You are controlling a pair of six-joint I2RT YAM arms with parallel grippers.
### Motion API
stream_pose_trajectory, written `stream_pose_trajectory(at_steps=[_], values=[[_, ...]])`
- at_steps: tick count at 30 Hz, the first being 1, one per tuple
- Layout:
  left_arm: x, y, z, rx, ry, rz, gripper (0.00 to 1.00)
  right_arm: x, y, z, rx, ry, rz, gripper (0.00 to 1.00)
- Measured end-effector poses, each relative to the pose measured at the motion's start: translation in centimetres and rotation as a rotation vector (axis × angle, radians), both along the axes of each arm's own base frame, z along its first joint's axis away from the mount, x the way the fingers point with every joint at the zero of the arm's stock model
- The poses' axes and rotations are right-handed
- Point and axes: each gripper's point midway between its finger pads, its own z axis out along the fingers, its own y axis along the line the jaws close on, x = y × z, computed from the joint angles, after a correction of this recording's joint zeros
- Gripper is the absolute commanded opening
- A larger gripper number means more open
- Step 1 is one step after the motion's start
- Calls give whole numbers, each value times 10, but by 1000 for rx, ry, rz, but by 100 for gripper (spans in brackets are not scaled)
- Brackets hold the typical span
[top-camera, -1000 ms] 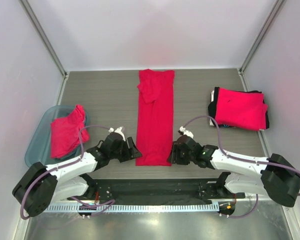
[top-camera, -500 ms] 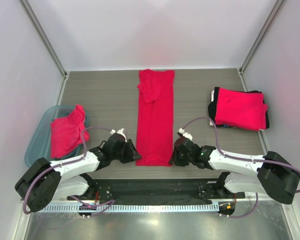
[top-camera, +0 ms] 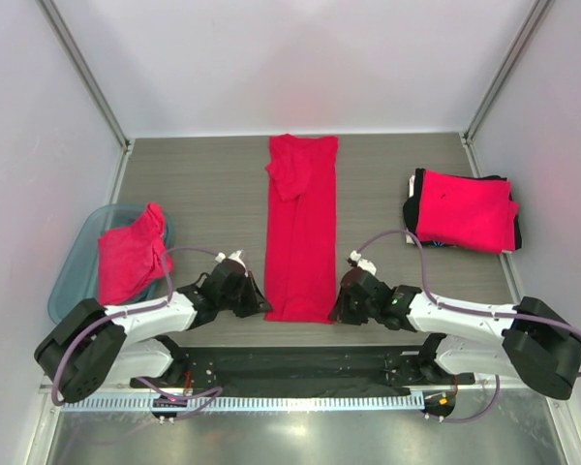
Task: Fold and stack the t-shirts
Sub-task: Fold the tshirt
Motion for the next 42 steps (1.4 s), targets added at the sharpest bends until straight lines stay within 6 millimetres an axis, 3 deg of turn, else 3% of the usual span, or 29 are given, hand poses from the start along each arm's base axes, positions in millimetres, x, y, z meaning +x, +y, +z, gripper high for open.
stream_pose_trajectory(at_steps=[9,11,12,15,20,26,31,36,42], values=[[0,4,0,13,-6,10,1,-9,-12,-2,38,-7,-28,8],[0,4,0,12,-6,10,6,-9,-12,-2,45,-7,-32,11],[-1,4,0,13,-5,9,16,-9,-12,-2,47,-7,-34,11],[-2,1,3,1,-9,4,30,-9,-11,-2,49,-6,-36,15],[-6,-2,9,-28,-14,1,43,-9,-11,-1,52,-5,-34,15],[-12,-3,8,-32,-4,-10,37,-9,-11,-1,52,-5,-34,15],[-15,-4,5,-28,14,-4,27,-9,-11,-1,52,-5,-34,15],[-16,-2,4,-23,20,2,37,-10,-11,-1,53,-5,-34,15],[-23,5,7,-21,20,4,41,-10,-11,-1,52,-4,-34,15]])
